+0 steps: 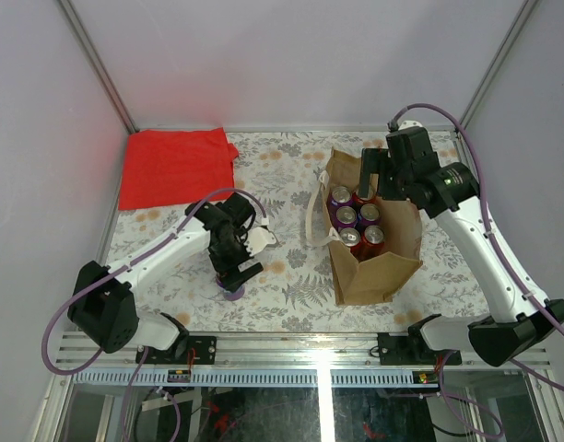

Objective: Place the beverage into the canvas bag
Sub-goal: Pick up the drink from the center of the board.

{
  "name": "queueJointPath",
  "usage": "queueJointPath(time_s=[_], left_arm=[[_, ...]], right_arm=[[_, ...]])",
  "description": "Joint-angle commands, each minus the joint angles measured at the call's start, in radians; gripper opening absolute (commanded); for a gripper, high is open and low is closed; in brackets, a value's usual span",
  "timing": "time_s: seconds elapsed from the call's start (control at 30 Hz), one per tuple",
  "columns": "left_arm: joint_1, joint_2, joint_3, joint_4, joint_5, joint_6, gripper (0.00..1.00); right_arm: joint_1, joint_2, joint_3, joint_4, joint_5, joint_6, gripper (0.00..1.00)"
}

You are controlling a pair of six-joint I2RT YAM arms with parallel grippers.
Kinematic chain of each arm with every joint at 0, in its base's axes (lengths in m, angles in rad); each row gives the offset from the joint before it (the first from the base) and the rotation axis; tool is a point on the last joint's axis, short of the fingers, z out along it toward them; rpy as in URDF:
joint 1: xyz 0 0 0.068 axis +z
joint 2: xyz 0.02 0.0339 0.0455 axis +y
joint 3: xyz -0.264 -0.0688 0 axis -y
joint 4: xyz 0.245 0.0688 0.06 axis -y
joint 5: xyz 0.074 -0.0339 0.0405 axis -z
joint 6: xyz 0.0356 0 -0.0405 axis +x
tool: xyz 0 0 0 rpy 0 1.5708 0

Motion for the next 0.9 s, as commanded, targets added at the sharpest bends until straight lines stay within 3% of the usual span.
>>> queueJointPath(time_s=[0.0,0.1,0.27,0.43,0.6,0.63,0.67,0.87], left_arm=[[-0.010,-0.013,-0.018,0.042,-0.011,-0.020,0.84],[-0.011,-0.014,-0.028,0.044,-0.006,-0.023,0.62],[-0.014,-0.012,-0.020,0.044,-0.011,-0.023,0.02],[-0.014,-0.007,0.039,0.009,-0.021,-0.015,0.00],[-0.013,0.022,0.244,-0.025,-0.070,0.019,0.00],[-0.011,0.038,0.304,-0.027,-0.075,0.024,0.00],[-0.003,0.104,0.481,-0.034,-0.087,0.026,0.00],[0.061,0.288,0.888,-0.031,-0.063,-0.052,0.00]], right_arm=[[-0.009,-0.040,-0.006,-0.004,-0.001,0.003,0.99],[-0.009,-0.046,-0.010,-0.008,0.001,0.005,0.99],[-0.009,-0.063,-0.022,-0.006,0.005,0.016,0.99],[-0.009,-0.071,-0.034,-0.001,0.002,0.018,0.99],[-0.009,-0.076,-0.027,0.003,0.022,0.016,0.99],[-0.009,-0.078,-0.026,0.005,0.033,0.016,0.99],[-0.008,-0.087,-0.026,0.019,0.065,0.017,0.99],[-0.008,-0.101,-0.024,0.019,0.102,0.025,0.99]])
